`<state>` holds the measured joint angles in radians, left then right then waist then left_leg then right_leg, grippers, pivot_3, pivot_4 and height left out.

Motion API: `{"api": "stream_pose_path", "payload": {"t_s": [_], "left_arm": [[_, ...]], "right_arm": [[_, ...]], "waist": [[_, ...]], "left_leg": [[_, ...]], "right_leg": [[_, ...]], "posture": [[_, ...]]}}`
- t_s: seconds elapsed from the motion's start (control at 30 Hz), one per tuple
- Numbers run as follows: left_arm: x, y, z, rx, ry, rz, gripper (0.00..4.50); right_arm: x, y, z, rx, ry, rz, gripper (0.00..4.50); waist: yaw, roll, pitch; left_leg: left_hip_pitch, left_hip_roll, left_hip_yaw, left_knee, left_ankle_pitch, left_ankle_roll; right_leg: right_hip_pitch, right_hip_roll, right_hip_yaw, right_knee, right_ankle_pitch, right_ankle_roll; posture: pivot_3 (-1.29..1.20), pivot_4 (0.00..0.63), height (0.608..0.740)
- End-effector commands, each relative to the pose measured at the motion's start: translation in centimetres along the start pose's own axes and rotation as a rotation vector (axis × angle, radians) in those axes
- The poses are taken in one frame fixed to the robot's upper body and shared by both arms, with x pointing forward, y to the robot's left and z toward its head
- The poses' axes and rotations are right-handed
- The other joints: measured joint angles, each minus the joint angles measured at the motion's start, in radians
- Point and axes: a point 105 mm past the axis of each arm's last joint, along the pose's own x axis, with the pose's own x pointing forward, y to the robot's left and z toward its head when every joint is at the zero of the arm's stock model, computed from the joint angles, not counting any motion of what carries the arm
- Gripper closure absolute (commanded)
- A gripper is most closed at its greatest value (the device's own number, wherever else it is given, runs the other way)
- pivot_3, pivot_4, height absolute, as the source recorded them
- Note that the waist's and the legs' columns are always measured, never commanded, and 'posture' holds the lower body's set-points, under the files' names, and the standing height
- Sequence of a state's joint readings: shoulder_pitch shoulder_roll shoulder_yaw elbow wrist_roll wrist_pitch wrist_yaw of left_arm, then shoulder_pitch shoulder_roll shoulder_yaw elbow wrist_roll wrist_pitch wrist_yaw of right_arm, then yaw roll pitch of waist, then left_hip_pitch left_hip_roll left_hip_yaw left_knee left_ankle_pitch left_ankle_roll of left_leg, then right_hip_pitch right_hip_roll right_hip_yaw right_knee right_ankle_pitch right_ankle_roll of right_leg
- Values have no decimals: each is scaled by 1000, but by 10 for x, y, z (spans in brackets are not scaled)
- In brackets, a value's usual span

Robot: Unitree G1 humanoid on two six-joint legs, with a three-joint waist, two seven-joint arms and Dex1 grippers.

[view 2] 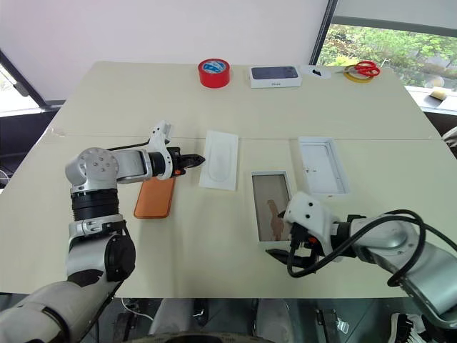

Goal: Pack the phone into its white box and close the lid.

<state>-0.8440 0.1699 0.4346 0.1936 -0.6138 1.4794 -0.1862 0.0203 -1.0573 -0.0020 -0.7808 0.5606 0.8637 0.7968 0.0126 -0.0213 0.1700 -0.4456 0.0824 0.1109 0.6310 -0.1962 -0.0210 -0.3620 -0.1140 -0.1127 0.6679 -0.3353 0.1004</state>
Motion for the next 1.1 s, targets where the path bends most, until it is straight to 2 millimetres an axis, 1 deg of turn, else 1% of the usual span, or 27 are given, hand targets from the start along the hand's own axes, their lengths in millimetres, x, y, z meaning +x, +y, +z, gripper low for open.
{"api": "stream_pose_path", "payload": {"t_s": [0.03, 0.13, 0.23, 0.37, 0.5, 0.57, 0.63, 0.77, 0.87, 0.93, 0.97, 1.03, 1.1], "left_arm": [[-10, -15, 15, 4, -60, -53, 4500], [-12, -15, 16, -12, -65, -53, 4500], [-14, -14, 17, -30, -70, -54, 4500], [-18, -13, 23, -43, -99, -53, 4500], [-29, -7, 38, -56, -159, -32, 4500], [-36, -5, 47, -74, -195, -28, 4500], [-40, -4, 52, -73, -211, -21, 4500], [-46, -5, 56, -57, -218, -17, 4500], [-47, -10, 55, -44, -215, -26, 4500], [-46, -13, 52, -37, -204, -32, 4500], [-43, -16, 47, -33, -190, -42, 4500], [-37, -21, 38, -26, -168, -61, 4500], [-31, -26, 29, -13, -149, -75, 4500]], "right_arm": [[7, -2, -12, -57, 62, -3, 1402], [12, -5, -20, -89, 90, -9, 2952], [17, -9, -23, -148, 109, -21, 4481], [22, -8, -15, -240, 94, 16, 4481], [32, -11, -3, -341, 76, 41, 4481], [42, -14, 9, -387, 44, 63, 4481], [50, -16, 18, -431, 24, 86, 4481], [66, -25, 30, -490, 8, 102, 4481], [75, -35, 35, -484, 0, 78, 4481], [76, -45, 40, -460, -15, 29, 3899], [70, -48, 47, -431, -55, -1, 3623], [58, -56, 56, -385, -121, -64, 2641], [45, -63, 60, -337, -159, -120, 1653]], "waist": [[0, 0, 0], [0, 0, 0], [0, -1, 0], [0, -2, 1], [-5, -2, 1], [-7, -2, 1], [-5, -3, 1], [0, -3, 2], [1, -4, 2], [0, -4, 2], [0, -4, 2], [1, -4, 2], [1, -4, 2]], "left_leg": [[0, 0, 0, 0, 0, 0], [0, 0, 0, 0, 0, 0], [0, 0, 0, 0, 0, 0], [1, 0, 0, 0, 2, -4], [1, 0, 0, 0, 3, -5], [1, 0, 0, 0, 3, -5], [1, 0, 0, 0, 3, -6], [1, 0, 0, 0, 4, -7], [0, 0, 0, 1, 4, -7], [0, 0, 0, 1, 4, -7], [0, 0, 0, 1, 4, -7], [0, 0, 0, 1, 4, -7], [0, 0, 0, 1, 4, -7]], "right_leg": [[0, 0, 0, 0, 0, 0], [0, 0, 0, 0, 0, 0], [0, 0, 0, 0, 0, 0], [1, 0, 0, 0, 0, 0], [0, 0, 0, 0, 0, 0], [0, 1, 0, 0, 0, 0], [0, 1, 0, 0, 0, 0], [0, 1, 0, 0, 0, 0], [1, 0, -1, 0, 0, 0], [1, 0, -1, 0, 0, 0], [1, 0, -1, 0, 0, 0], [0, 0, -1, 0, 0, 0], [1, 0, 0, 0, 0, 0]], "posture": [[0, 150, 730], [0, 150, 730], [0, 150, 730], [0, 150, 730], [0, 150, 730], [0, 150, 730], [0, 150, 730], [0, 150, 730], [0, 150, 730], [0, 150, 730], [0, 150, 730], [0, 150, 730], [0, 150, 730]]}}
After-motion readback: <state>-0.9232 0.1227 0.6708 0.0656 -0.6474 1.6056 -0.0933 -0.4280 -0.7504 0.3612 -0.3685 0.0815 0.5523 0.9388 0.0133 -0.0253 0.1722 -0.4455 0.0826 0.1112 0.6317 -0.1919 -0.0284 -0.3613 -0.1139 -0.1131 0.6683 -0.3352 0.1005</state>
